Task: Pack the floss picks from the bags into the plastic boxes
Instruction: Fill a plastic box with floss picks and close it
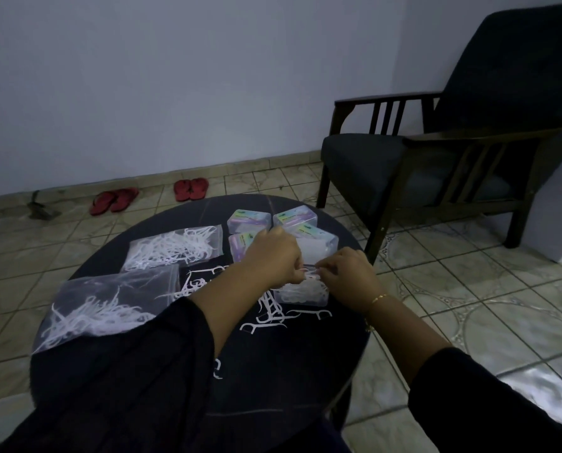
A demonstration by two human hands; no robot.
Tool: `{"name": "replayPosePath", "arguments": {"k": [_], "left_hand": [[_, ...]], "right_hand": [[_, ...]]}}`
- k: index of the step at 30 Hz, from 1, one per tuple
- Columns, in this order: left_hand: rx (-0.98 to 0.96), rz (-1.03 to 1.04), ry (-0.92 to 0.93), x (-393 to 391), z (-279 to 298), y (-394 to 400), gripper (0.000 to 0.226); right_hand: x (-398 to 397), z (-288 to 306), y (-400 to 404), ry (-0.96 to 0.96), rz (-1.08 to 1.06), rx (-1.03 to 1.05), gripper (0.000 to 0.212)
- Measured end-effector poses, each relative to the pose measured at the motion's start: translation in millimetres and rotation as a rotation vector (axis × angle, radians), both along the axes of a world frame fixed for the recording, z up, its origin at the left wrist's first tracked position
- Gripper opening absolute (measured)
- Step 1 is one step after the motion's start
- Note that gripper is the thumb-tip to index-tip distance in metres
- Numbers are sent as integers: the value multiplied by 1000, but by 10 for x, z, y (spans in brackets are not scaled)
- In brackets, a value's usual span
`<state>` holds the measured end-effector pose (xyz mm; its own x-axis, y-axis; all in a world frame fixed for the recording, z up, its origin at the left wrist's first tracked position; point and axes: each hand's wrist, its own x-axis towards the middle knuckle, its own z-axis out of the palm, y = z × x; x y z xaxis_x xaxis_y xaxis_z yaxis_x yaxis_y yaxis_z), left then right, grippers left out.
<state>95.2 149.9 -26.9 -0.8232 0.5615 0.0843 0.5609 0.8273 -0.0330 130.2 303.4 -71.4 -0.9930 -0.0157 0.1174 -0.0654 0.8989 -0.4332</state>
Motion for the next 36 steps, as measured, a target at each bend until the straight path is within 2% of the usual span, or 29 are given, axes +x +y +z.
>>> {"name": "replayPosePath", "arguments": {"k": [3,5,9,13,20,23,27,30,36], "left_hand": [[8,-19,-20,-25,-93,-21,27],[86,-13,-52,-41,-154,-121,33],[261,58,-75,-19,-257,-410,27],[217,68,-81,101,-336,-544,24],[215,70,-73,196,-391,-384,29],[323,88,-69,224,-376,-351,27],[398,86,-52,302,-367,-504,16],[356,73,-108,363,-375,-713,17],[42,24,-186,448,-429,-878,65]], "right_hand": [[26,-16,30,8,-17,-11,31],[50,-17,33,0,-24,2,32],[67,-16,-9,-15,-36,33,33],[76,-30,-61,-70,-30,85,36],[104,-47,-100,-57,-24,84,33],[136,-32,-107,10,-30,60,35],[244,26,-131,129,55,126,25],[342,57,-183,155,167,220,25],[505,-40,-322,94,182,386,36]]}}
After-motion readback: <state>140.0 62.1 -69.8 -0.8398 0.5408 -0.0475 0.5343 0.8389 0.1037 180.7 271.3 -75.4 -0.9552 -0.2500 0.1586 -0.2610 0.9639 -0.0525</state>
